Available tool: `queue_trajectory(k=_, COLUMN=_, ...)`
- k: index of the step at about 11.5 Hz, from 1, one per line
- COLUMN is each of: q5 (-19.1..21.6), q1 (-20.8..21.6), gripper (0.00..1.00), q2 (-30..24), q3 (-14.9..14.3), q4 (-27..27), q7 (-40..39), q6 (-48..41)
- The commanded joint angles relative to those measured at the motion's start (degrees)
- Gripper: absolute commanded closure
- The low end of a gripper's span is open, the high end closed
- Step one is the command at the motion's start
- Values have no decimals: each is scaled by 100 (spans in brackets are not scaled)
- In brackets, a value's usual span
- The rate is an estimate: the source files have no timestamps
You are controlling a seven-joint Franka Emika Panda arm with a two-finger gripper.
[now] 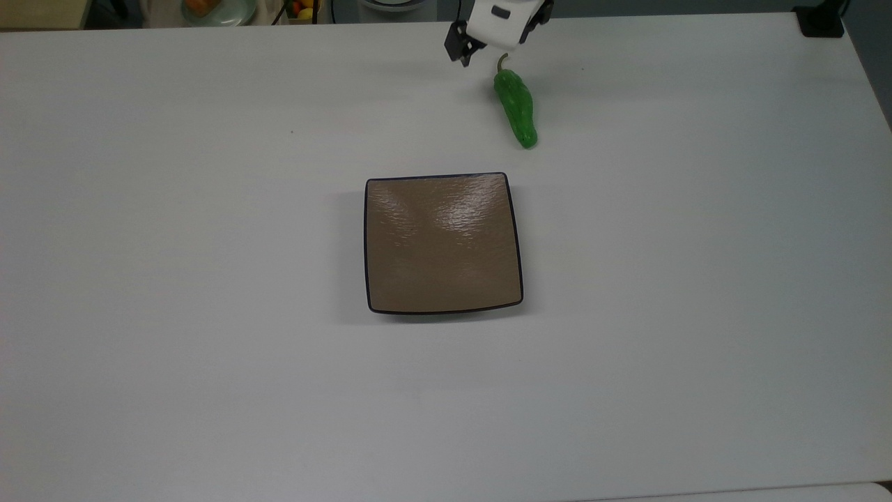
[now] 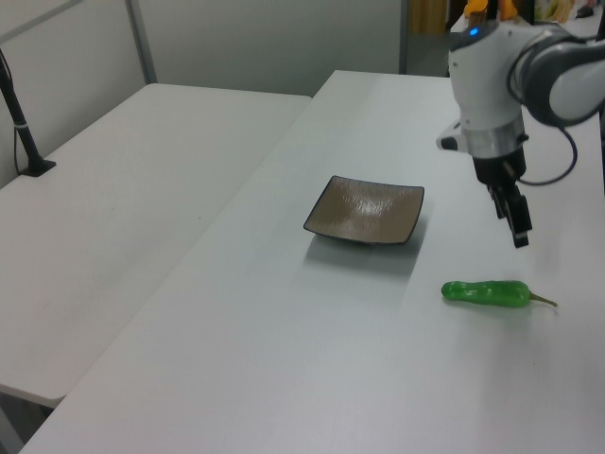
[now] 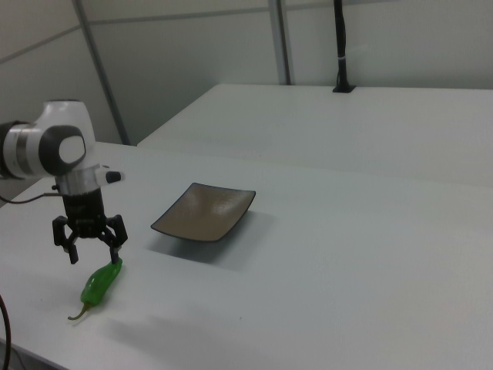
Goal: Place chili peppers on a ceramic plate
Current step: 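Close the gripper around the middle of the green chili pepper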
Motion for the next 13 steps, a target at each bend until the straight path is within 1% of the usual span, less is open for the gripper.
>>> queue_trajectory(k=1, q5=103, q1=127, gripper=0, q2=28, q3=3, q4=-551, q7=138, q6=884)
queue_trajectory(k=3, q5=103, q1=319, gripper=0, q2=230, q3=3, q4=-806, q7=507, q6=1621)
queue_trajectory(k=4, q5=103, q1=329, gripper=0, q2=362, q3=3, q4=-815, q7=587, q6=1886)
queue_trajectory(k=7, q5=103, q1=373, gripper=0, q2=565, q3=12, q4=-895, q7=684, q6=2292)
queue_trajectory(k=8, q5=103, q1=434, gripper=1, q2=618, q3=21, q4=-895, q7=684, q6=2328)
queue_trajectory(k=9, q5=95, q1=443, gripper=7, q2=679, q3=21, q4=-895, q7=684, q6=2346)
queue_trajectory(k=10, q5=86, q1=443, gripper=23, q2=680, q3=21, q4=-895, q7=676, q6=2346)
queue_trajectory(k=11, q5=86, q1=434, gripper=43, q2=689, q3=21, q4=-895, q7=675, q6=2328)
queue_trajectory(k=12, q5=86, q1=434, gripper=69, q2=680, q3=21, q4=-877, q7=684, q6=2267)
queue_trajectory(k=13, q5=86, q1=434, gripper=86, q2=671, q3=21, q4=-877, q7=693, q6=2241)
